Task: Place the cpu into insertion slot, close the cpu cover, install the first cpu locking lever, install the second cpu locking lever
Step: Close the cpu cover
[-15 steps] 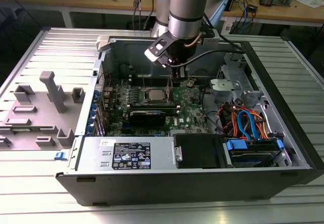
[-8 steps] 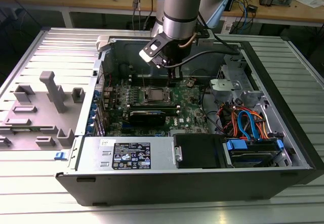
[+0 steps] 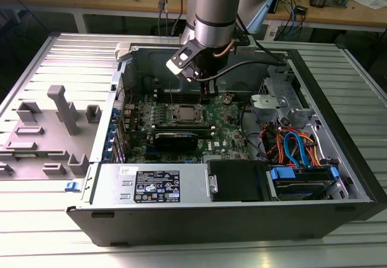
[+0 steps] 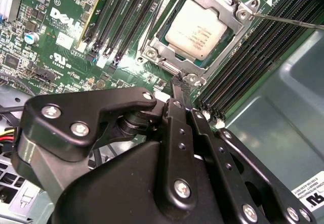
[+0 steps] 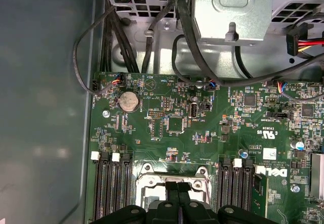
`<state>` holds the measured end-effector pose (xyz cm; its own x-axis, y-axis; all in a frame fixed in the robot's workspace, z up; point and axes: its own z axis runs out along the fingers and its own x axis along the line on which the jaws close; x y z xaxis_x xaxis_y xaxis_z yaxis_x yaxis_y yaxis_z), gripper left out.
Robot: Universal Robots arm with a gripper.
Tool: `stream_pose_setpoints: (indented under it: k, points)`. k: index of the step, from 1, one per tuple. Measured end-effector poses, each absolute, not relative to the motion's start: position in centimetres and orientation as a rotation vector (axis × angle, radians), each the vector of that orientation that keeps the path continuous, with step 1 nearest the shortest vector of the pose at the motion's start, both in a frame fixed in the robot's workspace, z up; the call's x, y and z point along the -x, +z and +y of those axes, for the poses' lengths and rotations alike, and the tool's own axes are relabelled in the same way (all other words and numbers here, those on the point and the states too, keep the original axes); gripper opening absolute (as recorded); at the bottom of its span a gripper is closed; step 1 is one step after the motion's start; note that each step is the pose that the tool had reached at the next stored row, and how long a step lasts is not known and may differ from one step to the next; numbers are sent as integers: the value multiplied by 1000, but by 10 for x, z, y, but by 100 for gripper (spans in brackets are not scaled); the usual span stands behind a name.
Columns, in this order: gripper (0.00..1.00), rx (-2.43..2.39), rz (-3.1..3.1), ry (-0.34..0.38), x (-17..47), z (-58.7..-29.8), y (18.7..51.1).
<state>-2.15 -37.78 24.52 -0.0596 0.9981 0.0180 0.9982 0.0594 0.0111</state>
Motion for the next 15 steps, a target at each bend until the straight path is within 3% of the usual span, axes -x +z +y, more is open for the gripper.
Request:
stream_pose_setpoints:
  k: [15]
  points:
    - [11,2125,-2305,-33,46,-378,233]
